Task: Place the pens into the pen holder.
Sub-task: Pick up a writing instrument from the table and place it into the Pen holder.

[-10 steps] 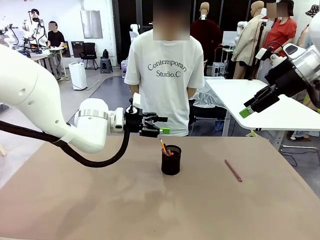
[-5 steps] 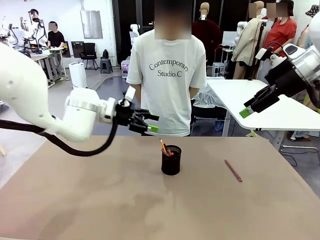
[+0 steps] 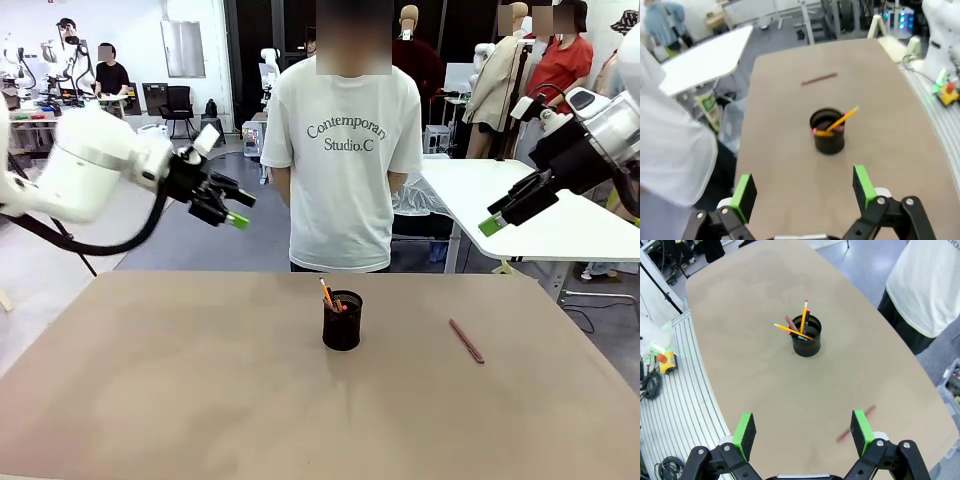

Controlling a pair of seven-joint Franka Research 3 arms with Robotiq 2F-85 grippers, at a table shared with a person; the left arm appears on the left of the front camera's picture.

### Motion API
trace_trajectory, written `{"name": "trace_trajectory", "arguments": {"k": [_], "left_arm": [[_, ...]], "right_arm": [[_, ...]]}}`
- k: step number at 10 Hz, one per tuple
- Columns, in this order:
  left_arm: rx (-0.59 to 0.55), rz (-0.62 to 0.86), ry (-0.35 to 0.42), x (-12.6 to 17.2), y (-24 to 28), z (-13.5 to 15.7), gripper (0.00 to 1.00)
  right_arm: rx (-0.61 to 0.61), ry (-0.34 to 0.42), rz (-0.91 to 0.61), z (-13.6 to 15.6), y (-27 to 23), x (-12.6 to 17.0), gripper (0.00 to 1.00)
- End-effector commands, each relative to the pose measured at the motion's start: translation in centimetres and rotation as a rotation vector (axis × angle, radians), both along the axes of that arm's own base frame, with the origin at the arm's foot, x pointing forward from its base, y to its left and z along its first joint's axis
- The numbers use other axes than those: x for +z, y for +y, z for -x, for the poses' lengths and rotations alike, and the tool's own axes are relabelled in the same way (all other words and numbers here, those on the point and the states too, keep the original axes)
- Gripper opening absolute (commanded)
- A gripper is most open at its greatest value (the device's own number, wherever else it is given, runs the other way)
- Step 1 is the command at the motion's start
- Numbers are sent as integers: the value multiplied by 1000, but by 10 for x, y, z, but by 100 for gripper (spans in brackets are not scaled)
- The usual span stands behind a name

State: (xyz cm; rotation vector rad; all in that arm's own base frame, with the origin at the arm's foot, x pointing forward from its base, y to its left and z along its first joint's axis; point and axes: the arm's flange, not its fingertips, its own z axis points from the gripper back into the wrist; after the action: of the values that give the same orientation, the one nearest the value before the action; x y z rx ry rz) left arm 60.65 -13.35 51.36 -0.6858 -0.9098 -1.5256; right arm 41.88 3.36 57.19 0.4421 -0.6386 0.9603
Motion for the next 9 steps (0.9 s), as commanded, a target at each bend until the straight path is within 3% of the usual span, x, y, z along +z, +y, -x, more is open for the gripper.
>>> {"name": "trace_trajectory", "arguments": {"k": [1,2,4,6,7,8,9], "left_arm": [[32,-109,-11,26,16,5,100],[81,-165,-27,37,33,1,100],[119,-198,-9,59,51,22,100],[115,-195,18,62,60,29,100],[124,-200,37,49,56,23,100],[116,-198,-20,65,58,19,100],[116,-198,-20,65,58,19,100]], "right_arm": [[2,2,-27,0,1,1,100],[2,2,-27,0,1,1,100],[2,2,-27,0,1,1,100],[2,2,-27,0,1,1,100],[2,2,-27,0,1,1,100],[2,2,-27,0,1,1,100],[2,2,-27,0,1,1,100]]}}
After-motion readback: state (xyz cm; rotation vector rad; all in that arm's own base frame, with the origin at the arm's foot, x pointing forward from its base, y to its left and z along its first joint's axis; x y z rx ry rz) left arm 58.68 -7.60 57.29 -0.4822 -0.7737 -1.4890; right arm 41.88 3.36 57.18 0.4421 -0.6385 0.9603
